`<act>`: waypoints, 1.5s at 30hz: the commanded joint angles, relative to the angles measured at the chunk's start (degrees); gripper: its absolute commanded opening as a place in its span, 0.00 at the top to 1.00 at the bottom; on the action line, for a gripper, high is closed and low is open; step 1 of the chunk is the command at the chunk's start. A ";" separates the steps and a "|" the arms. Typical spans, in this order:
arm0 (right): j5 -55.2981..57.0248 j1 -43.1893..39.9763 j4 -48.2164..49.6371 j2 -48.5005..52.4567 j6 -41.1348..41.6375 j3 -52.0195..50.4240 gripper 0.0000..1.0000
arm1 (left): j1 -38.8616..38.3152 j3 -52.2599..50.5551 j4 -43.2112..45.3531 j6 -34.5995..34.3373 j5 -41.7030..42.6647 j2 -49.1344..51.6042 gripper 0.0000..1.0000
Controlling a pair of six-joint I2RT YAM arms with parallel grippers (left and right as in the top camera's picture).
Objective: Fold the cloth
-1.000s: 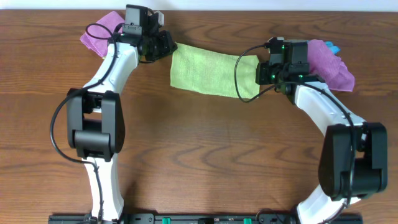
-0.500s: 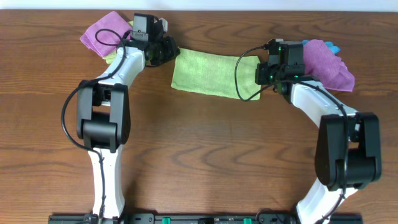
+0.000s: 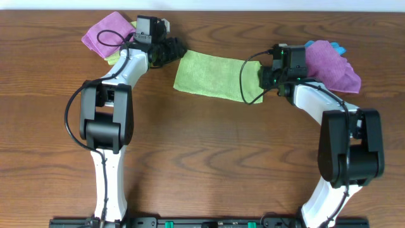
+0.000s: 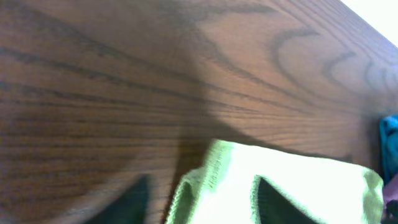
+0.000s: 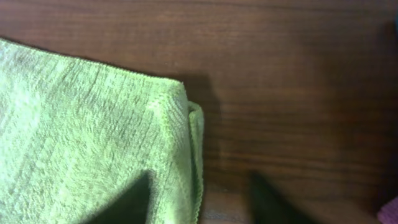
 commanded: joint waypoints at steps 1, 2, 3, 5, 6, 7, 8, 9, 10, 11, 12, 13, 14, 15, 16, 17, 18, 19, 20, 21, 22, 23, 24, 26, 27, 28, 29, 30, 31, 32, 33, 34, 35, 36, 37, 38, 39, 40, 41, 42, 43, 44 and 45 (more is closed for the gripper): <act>0.63 -0.39 -0.13 -0.02 1.20 -0.04 0.28 | 0.57 0.50 0.02 -0.02 -1.46 0.92 0.15; 0.44 -0.39 -0.20 -0.28 1.88 -0.04 0.24 | 0.83 0.50 -0.04 -0.02 -1.42 0.92 0.10; 0.17 -0.39 -0.20 -0.63 2.58 -0.04 0.22 | 1.07 0.50 -0.17 -0.02 -1.16 0.83 0.05; -0.90 -0.39 -0.24 -1.64 4.07 -0.04 0.21 | 1.73 0.50 -0.33 0.00 -0.28 0.48 0.05; -1.64 -0.42 -0.39 -2.27 5.03 -0.04 0.20 | 2.05 0.50 -0.33 0.00 0.33 0.11 0.05; -2.38 -0.44 -0.72 -2.95 6.12 -0.04 0.20 | 2.36 0.52 -0.37 -0.02 0.94 -0.37 0.05; -2.82 -0.46 -1.14 -3.43 6.99 -0.04 0.19 | 2.54 0.55 -0.39 0.00 1.53 -0.66 0.05; -3.78 -0.57 -2.10 -4.20 8.74 -0.04 0.19 | 2.82 0.57 -0.42 -0.02 2.71 -1.31 0.05; -5.05 -0.72 -2.91 -4.66 9.88 -0.04 0.19 | 2.99 0.59 -0.39 -0.04 4.31 -1.92 0.04; -7.67 -1.07 -3.91 -5.25 11.34 -0.04 0.18 | 3.08 0.59 -0.39 -0.02 6.38 -2.73 0.01; -10.16 -1.42 -4.52 -5.49 12.28 -0.04 0.17 | 3.08 0.59 -0.39 -0.04 7.72 -3.37 0.15; -12.72 -1.86 -5.01 -5.66 13.09 -0.04 0.15 | 3.06 0.59 -0.39 -0.04 9.16 -3.96 0.33; -14.95 -2.34 -5.46 -5.66 13.90 -0.04 0.15 | 2.80 0.59 -0.39 -0.31 10.32 -4.33 0.48; -16.87 -2.86 -6.08 -5.66 14.73 -0.04 0.14 | 2.43 0.61 -0.39 -0.37 11.43 -4.52 0.67; -17.64 -3.28 -6.73 -5.66 15.45 -0.04 0.13 | 1.99 0.59 -0.42 -0.81 12.24 -4.55 0.75; -17.75 -3.74 -7.58 -5.66 16.28 -0.07 0.13 | 1.51 0.59 -0.61 -1.05 12.83 -4.52 0.85; -17.77 -4.11 -8.20 -5.66 16.65 -0.07 0.12 | 0.94 0.59 -1.18 -1.09 12.76 -4.52 0.91; -18.23 -4.85 -9.14 -5.66 17.05 -0.04 0.11 | -0.33 0.59 -2.73 -0.90 10.62 -4.52 0.94; -18.71 -5.27 -9.51 -5.66 17.05 -0.07 0.11 | -1.07 0.59 -3.28 -0.11 9.73 -4.52 0.94; -19.10 -5.60 -9.90 -5.66 17.07 -0.07 0.10 | -1.68 0.59 -3.72 0.48 8.74 -4.52 0.94; -19.58 -5.90 -10.23 -5.66 17.18 -0.07 0.10 | -2.38 0.59 -4.39 0.83 7.21 -4.50 0.94; -19.96 -6.10 -10.58 -5.66 17.22 -0.07 0.10 | -3.10 0.59 -5.03 1.40 5.68 -4.50 0.94; -20.39 -6.16 -10.60 -5.66 17.22 -0.07 0.10 | -3.69 0.57 -5.49 2.14 4.63 -4.50 0.94; -20.96 -6.19 -10.60 -5.66 17.70 -0.07 0.10 | -4.92 0.57 -6.56 3.50 2.23 -4.48 0.94; -20.98 -6.19 -10.64 -5.66 17.84 -0.07 0.09 | -5.40 0.50 -7.02 3.93 1.14 -4.46 0.94; -20.96 -6.19 -10.75 -5.66 18.36 -0.07 0.09 | -5.81 0.48 -7.52 4.55 -0.07 -4.37 0.94; -21.00 -6.16 -10.78 -5.62 18.91 -0.07 0.09 | -6.23 0.48 -8.09 4.79 -1.44 -4.24 0.94; -21.14 -6.12 -10.80 -5.60 19.23 -0.07 0.09 | -6.54 0.48 -8.61 4.98 -2.73 -4.02 0.94; -21.49 -6.08 -10.75 -5.57 19.37 -0.07 0.09 | -6.73 0.48 -9.07 5.51 -3.72 -3.74 0.94; -21.70 -6.08 -10.75 -5.55 19.43 -0.07 0.09 | -6.88 0.48 -9.46 5.81 -4.57 -3.50 0.94; -21.68 -6.08 -10.75 -5.42 19.63 -0.07 0.08 | -7.02 0.48 -9.73 5.88 -5.68 -3.17 0.94; -21.84 -6.08 -10.80 -5.33 19.63 -0.07 0.07 | -7.19 0.48 -10.03 6.19 -6.45 -2.84 0.94; -21.84 -6.05 -10.88 -5.16 19.63 -0.13 0.07 | -7.34 0.48 -10.32 6.47 -7.34 -2.67 0.94; -21.90 -6.05 -10.97 -4.92 19.63 -0.13 0.07 | -7.48 0.48 -10.49 6.49 -8.17 -2.43 0.94; -22.03 -6.05 -11.08 -4.81 19.61 -0.15 0.07 | -7.63 0.48 -10.54 6.71 -8.76 -2.36 0.94; -22.03 -6.05 -11.19 -4.42 19.61 -0.15 0.07 | -7.74 0.48 -10.51 7.02 -9.29 -2.21 0.94; -22.03 -6.08 -11.23 -4.24 19.63 -0.15 0.07 | -7.87 0.48 -10.51 7.17 -10.03 -2.10 0.94; -22.01 -6.05 -11.19 -3.85 19.61 -0.15 0.07 | -8.02 0.48 -10.58 7.17 -10.75 -1.97 0.94; -22.01 -6.08 -11.17 -3.58 19.85 -0.15 0.07 | -8.15 0.48 -10.73 7.30 -11.45 -1.88 0.94; -22.01 -6.05 -11.17 -3.26 19.82 -0.15 0.07 | -8.22 0.48 -10.91 7.30 -12.17 -1.75 0.94; -22.01 -6.05 -11.17 -2.86 19.80 -0.15 0.07 | -8.33 0.48 -10.95 7.34 -12.55 -1.60 0.94; -22.01 -6.05 -11.17 -2.58 19.82 -0.15 0.07 | -8.39 0.48 -10.99 7.32 -12.87 -1.31 0.94; -22.01 -6.05 -11.17 -2.23 19.82 -0.15 0.07 | -8.44 0.48 -11.13 7.30 -13.16 -1.20 0.94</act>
